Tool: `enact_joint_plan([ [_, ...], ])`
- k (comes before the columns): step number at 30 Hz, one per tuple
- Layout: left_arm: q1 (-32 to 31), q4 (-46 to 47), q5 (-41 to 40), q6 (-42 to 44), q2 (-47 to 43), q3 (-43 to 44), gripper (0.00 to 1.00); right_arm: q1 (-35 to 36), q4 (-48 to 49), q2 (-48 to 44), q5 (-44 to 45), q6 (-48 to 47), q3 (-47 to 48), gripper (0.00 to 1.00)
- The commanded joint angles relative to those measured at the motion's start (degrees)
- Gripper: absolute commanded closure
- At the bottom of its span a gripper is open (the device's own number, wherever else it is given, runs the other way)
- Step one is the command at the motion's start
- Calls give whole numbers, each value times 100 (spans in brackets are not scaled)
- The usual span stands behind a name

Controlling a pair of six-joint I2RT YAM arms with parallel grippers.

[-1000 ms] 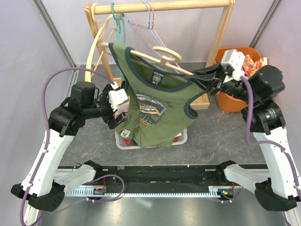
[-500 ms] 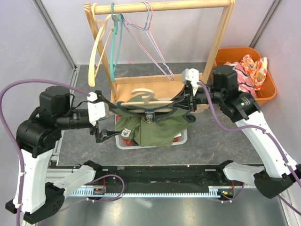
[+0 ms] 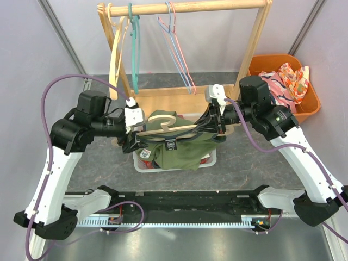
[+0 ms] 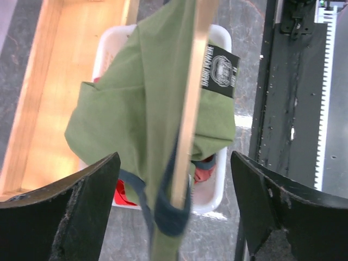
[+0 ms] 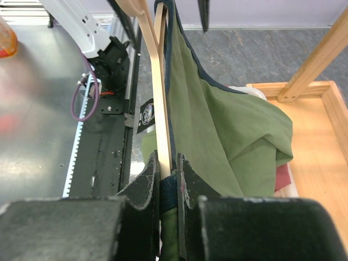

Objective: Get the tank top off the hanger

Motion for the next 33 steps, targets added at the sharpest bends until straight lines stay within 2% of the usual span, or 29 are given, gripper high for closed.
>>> enact_joint_plan([
  [1,24,338,168,210,46,251,17,66,426,2,-555,119,181,100],
  [3,33,329,291,193,116,357,25,84,514,11,-564,171,137,100],
  [8,24,347,441,166,151,314,32,136,707,20,-468,347,84,100],
  [10,24,364,590,158,160,278,41,163,813,37,-441,417,84,100],
  [11,24,373,660,131,178,270,51,198,857,46,-424,452,84,100],
  [13,24,373,871,96,230,278,59,224,883,99,-397,470,84,100],
  [16,24,364,1038,61,257,366,57,268,901,187,-336,496,84,100],
  [22,24,347,1109,-89,196,402,38,330,919,275,-195,505,75,100],
  [25,24,356,1048,-63,160,279,39,356,971,266,-169,532,84,100],
  [27,33,364,1012,-45,152,226,52,365,1015,266,-142,549,93,100],
  [28,33,356,995,-45,160,208,65,382,1015,275,-134,567,84,100],
  [30,33,364,968,-45,213,225,80,409,1042,292,-125,593,102,100],
  [31,33,356,960,-45,222,234,95,435,1059,292,-99,611,119,100],
  [33,33,373,907,-62,283,252,98,470,1190,266,-29,672,120,100],
])
